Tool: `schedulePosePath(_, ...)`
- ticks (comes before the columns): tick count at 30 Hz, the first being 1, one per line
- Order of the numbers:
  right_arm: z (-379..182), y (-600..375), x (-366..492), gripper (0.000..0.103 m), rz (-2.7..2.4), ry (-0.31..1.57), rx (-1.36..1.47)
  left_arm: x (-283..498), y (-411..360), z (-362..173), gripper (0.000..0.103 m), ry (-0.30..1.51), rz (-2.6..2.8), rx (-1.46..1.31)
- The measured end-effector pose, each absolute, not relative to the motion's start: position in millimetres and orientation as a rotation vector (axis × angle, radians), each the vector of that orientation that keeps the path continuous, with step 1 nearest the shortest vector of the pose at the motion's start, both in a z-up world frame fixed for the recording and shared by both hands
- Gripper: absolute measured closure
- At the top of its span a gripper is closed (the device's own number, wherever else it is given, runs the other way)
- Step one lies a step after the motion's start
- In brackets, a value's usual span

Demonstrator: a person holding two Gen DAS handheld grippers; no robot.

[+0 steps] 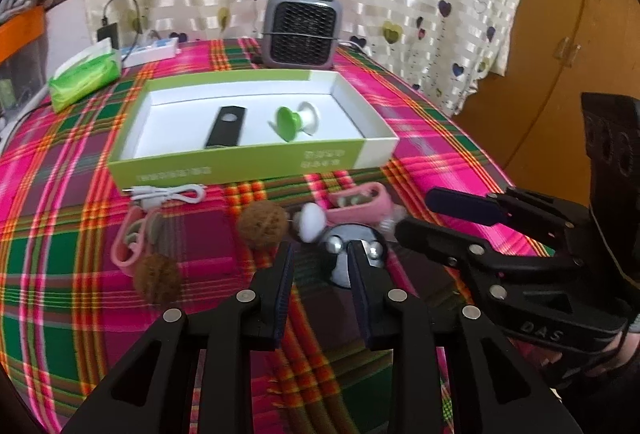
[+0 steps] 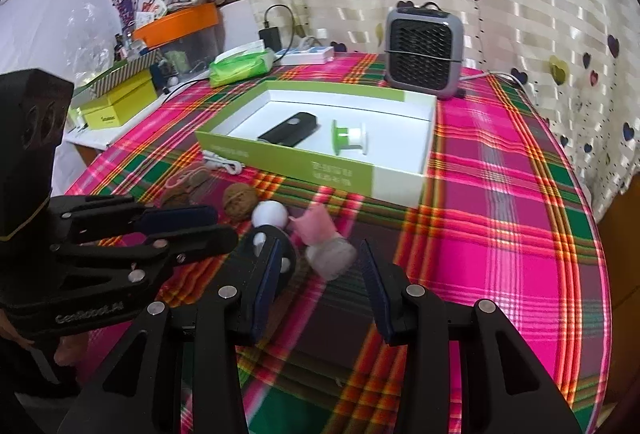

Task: Organize objects
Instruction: 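Withdraw both tools from the box back toward the remaining items, then grasp the black round disc with white dots with the left tool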

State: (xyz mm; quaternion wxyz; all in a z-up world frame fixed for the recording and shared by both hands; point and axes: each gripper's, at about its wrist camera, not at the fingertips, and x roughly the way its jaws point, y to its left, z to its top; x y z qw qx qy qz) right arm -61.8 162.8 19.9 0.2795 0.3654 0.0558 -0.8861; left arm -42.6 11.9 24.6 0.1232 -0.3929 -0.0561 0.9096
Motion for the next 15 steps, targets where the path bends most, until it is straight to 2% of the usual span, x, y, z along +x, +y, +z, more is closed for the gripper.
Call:
schedulePosePath(6, 17, 169, -65, 0.061, -2.375, 0.134, 0.993, -44, 21, 23, 0.069, -0.161, 2.619, -1.141)
schedulePosePath(15, 14, 172, -69, 0.061, -2.333, 0.092, 1.014, -57, 23, 13, 0.068, -0.185, 2.605, -1.196)
